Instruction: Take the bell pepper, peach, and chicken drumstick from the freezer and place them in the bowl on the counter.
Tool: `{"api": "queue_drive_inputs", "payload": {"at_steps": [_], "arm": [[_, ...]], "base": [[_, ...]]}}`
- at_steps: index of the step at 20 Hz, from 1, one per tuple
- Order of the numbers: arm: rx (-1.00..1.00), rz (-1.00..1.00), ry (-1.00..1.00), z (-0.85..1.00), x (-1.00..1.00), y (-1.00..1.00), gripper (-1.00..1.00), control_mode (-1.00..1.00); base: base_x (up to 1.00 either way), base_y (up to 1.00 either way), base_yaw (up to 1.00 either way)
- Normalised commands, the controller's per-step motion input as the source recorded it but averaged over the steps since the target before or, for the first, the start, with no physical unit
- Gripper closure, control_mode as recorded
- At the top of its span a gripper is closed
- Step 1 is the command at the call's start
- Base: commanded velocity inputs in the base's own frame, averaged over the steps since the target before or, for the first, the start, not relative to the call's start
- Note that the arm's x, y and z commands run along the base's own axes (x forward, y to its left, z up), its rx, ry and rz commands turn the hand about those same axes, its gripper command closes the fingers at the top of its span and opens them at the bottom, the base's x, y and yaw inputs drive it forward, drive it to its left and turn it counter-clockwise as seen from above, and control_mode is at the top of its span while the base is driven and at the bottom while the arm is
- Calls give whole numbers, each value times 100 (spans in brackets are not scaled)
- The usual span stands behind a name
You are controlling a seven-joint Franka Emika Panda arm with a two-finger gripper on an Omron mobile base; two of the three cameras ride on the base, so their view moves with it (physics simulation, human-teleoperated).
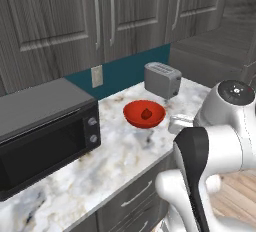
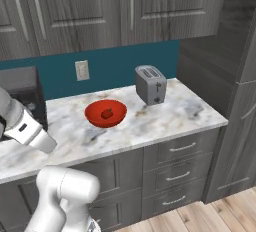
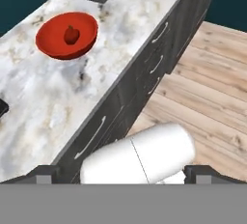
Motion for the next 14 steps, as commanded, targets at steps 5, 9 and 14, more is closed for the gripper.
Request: {"api": "queue_drive_inputs", "payload": {"at_steps": [5,9,14], "arm": [[-4,-1,-3,-5,-3,2,-100,100],[0,0,0,0,0,0,-100,100],[0,0,0,0,0,0,-100,100]], "base": [[-60,0,-32],[-100,6,-74],[-93,33,-80]]}}
